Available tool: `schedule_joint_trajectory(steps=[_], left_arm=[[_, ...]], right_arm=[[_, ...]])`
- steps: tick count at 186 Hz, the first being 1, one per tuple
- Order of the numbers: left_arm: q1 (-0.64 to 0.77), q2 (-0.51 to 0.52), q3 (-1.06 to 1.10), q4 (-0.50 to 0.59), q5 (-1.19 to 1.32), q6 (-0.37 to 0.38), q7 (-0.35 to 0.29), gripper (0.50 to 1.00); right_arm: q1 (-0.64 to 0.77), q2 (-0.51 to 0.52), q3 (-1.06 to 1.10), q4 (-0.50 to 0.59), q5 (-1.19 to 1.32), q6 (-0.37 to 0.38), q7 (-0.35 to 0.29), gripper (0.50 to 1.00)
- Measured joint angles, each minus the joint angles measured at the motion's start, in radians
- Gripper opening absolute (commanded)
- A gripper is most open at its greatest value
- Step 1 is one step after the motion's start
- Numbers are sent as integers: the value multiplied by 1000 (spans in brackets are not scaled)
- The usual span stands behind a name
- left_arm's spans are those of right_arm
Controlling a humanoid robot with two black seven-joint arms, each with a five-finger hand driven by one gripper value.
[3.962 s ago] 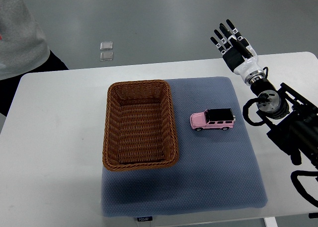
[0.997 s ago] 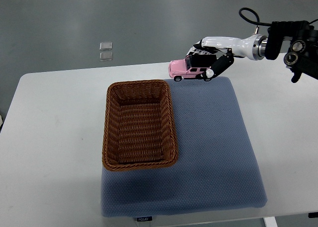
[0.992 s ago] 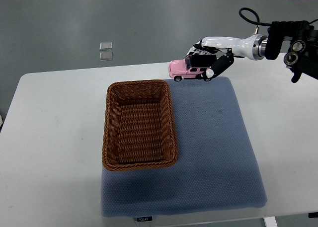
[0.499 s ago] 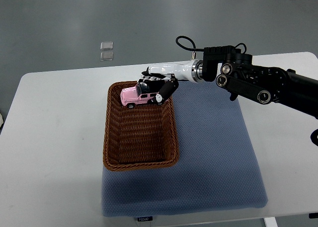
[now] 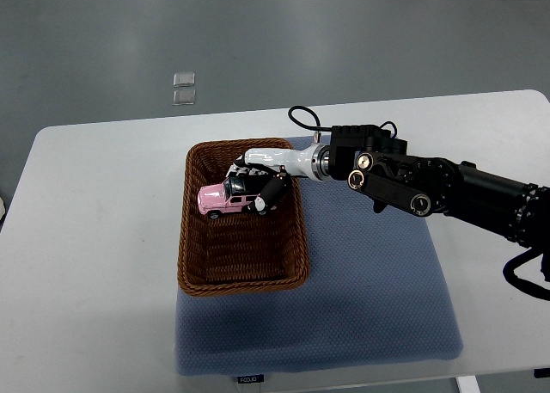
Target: Place pink car in brown basket
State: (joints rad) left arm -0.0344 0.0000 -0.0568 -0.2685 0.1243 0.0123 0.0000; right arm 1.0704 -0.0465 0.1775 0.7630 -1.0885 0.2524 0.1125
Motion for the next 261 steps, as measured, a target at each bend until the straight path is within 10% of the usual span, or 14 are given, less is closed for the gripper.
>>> schedule_joint_trajectory(steps=[42,121,190,261], left_arm=[[0,0,0,2,0,0,0,1000],[0,0,-1,5,0,0,0,1000],[0,0,3,1,0,0,0,1000],[0,0,5,4,0,0,0,1000]], right_arm=[[-26,5,10,-38,6,-21,3,897],[-31,-85,247,-35,88,-1,1,909],[-326,-106,832,-46,684,-5,79,909],[-426,-60,887,-78,1043,18,126,911]])
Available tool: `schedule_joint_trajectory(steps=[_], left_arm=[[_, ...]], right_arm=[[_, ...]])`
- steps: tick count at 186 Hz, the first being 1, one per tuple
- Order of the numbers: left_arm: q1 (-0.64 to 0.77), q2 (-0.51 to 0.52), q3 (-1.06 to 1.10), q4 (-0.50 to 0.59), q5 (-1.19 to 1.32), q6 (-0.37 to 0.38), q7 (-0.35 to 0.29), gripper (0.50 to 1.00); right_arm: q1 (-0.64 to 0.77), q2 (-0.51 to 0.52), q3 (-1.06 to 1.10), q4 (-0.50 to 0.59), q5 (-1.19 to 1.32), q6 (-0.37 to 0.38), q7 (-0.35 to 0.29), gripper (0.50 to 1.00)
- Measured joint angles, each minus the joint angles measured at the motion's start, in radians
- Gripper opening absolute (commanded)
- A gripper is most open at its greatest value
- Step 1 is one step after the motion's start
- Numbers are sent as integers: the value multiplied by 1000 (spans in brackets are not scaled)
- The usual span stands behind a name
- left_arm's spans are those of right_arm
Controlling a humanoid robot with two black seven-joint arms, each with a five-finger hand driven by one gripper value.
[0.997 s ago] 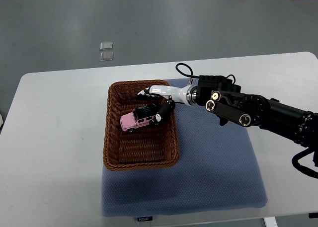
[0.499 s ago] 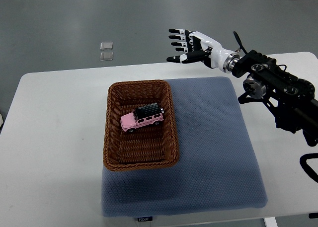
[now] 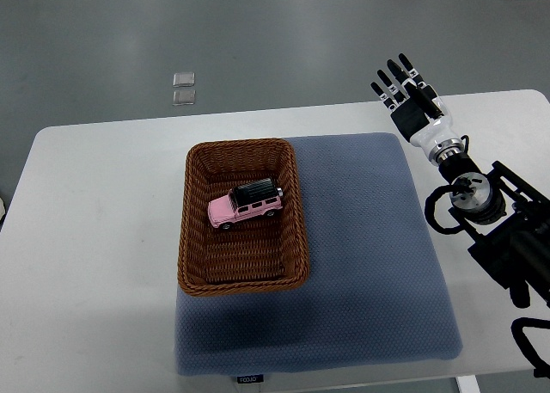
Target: Place pink car in brown basket
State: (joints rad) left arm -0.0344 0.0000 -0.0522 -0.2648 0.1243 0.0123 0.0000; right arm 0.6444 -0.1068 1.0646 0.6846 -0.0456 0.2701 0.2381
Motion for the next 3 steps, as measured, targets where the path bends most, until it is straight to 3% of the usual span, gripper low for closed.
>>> schedule_joint_trajectory(steps=[3], left_arm=[[0,0,0,0,0,0,0,1000]], right_arm=[[0,0,0,-1,0,2,0,909]])
